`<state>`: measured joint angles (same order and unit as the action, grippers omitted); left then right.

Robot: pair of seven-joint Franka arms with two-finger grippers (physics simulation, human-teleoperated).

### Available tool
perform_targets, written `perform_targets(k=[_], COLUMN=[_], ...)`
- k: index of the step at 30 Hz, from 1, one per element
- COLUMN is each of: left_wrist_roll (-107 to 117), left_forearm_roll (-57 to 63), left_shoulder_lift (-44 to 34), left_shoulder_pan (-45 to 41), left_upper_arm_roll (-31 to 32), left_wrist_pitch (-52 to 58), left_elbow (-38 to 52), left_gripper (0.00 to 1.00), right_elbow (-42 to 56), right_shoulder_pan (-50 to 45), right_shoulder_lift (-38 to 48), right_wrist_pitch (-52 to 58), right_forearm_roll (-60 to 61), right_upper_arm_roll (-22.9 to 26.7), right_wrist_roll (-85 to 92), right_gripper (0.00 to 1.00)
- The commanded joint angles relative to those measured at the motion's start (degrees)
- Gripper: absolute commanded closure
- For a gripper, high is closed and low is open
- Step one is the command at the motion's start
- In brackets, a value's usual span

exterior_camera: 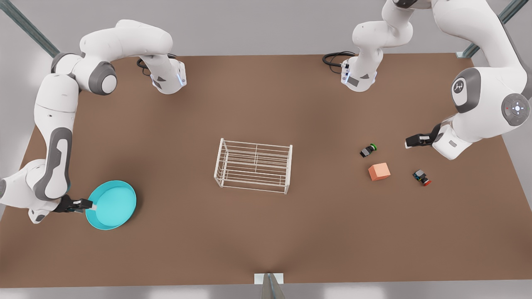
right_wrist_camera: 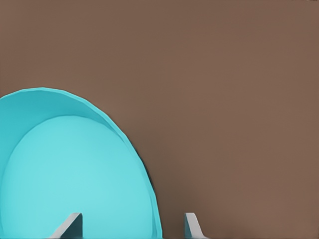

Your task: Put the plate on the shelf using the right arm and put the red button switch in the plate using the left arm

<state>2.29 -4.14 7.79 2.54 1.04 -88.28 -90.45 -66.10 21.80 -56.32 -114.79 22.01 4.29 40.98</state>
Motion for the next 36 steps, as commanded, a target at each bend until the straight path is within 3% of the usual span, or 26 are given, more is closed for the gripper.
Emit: perform_targets(k=[1,8,13,23,30,36], left_wrist_roll=[1.0,1.3,0.4,0.7,0.4,0.4], left_forearm_roll=[0.1,0.2,1.7,2.7,2.8,2.8], left_shoulder_lift=[0.0,0.6,0.3,0.2,0.7,0.6], left_shoulder_pan=[0.0,-0.5,-1.4,-1.3,-1.1,-1.2], left_upper_arm_roll=[0.0,0.3,0.3,0.3,0.1,0.2], left_wrist_pitch=[0.4,-0.1,0.3,0.7,-0.4,-0.2], left_elbow=[0.2,1.2,0.8,0.6,1.1,1.0], left_gripper=[0.00,0.00,0.00,0.00,0.00,0.00], right_elbow=[0.1,-0.1,0.0,0.0,0.0,0.1], right_shoulder_pan=[0.0,0.4,0.3,0.2,-1.1,-5.7], right_shoulder_lift=[-0.2,-1.8,-1.3,-1.2,3.3,9.2], right_wrist_pitch=[-0.1,0.4,3.3,4.7,11.7,24.0], right_forearm_roll=[0.1,0.0,-1.6,-2.8,-2.5,-2.2], right_upper_arm_roll=[0.0,0.1,-0.1,-0.2,-0.3,-0.2], right_wrist_roll=[11.0,10.5,10.4,10.4,9.6,1.9], right_gripper=[0.19,0.25,0.48,0.74,0.78,0.80])
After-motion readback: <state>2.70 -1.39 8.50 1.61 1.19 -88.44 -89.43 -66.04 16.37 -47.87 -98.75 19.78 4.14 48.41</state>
